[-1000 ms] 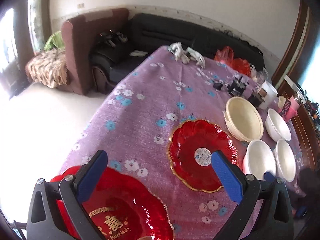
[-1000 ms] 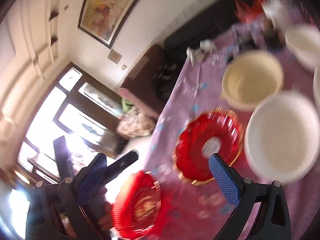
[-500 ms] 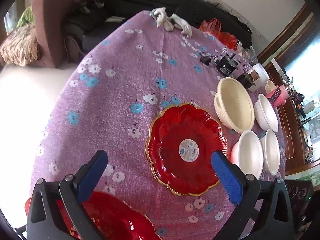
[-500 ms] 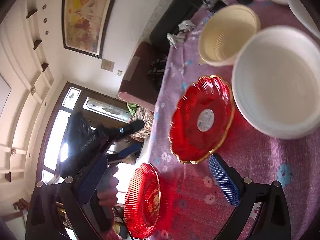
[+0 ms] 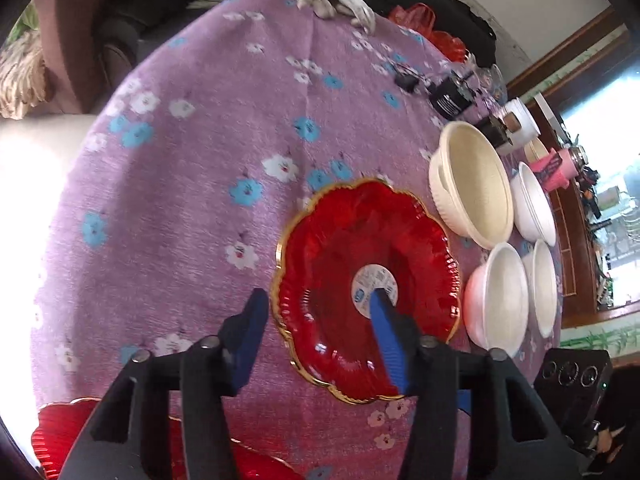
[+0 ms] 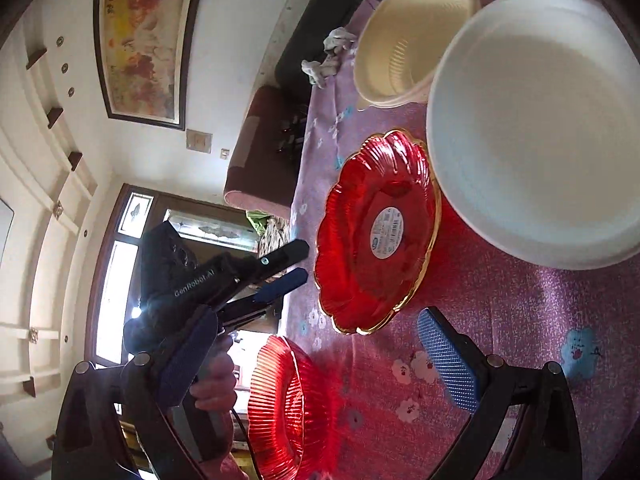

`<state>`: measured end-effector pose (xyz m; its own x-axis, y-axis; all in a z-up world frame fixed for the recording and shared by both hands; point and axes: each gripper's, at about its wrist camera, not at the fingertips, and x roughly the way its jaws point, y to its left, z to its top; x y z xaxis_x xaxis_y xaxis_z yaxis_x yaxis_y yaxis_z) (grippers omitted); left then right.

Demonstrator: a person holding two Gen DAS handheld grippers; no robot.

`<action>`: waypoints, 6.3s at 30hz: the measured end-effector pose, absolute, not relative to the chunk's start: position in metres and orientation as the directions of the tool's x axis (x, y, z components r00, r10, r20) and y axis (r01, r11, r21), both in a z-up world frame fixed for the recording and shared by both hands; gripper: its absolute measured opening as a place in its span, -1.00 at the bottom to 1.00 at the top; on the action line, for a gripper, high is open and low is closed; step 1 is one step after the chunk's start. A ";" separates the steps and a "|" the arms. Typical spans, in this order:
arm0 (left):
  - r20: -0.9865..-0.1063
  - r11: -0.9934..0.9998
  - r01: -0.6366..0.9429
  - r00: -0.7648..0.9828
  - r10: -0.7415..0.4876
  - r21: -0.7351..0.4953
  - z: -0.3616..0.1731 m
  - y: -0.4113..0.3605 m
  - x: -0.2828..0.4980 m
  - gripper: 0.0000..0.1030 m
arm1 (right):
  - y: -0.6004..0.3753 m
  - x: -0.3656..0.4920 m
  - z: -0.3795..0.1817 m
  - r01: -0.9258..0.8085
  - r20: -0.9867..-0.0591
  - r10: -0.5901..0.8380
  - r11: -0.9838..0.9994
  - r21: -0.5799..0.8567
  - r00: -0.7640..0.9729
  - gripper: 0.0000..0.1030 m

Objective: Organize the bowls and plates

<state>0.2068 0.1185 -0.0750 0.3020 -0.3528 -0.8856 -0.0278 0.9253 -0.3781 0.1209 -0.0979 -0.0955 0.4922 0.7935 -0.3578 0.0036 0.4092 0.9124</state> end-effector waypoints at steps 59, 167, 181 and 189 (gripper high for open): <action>-0.911 0.949 -0.075 0.312 -0.271 -0.307 -0.085 0.128 0.207 -0.89 | -0.113 0.128 -0.121 0.148 -0.562 0.595 0.600 0.786 0.575 -0.79; -0.762 0.859 -0.453 0.635 0.123 -0.239 -0.060 0.278 -0.018 0.03 | -0.061 0.009 -0.045 -0.172 -0.589 0.523 0.819 0.548 0.617 -0.48; -0.735 0.880 -0.454 0.643 0.215 -0.139 -0.045 0.251 0.018 0.12 | -0.173 0.001 -0.047 0.000 -0.547 0.395 0.811 0.585 0.738 -0.48; -0.605 0.969 -0.243 0.778 0.171 -0.039 0.027 0.174 0.007 0.59 | -0.218 0.011 -0.043 0.058 -0.533 0.364 0.784 0.618 0.764 -0.48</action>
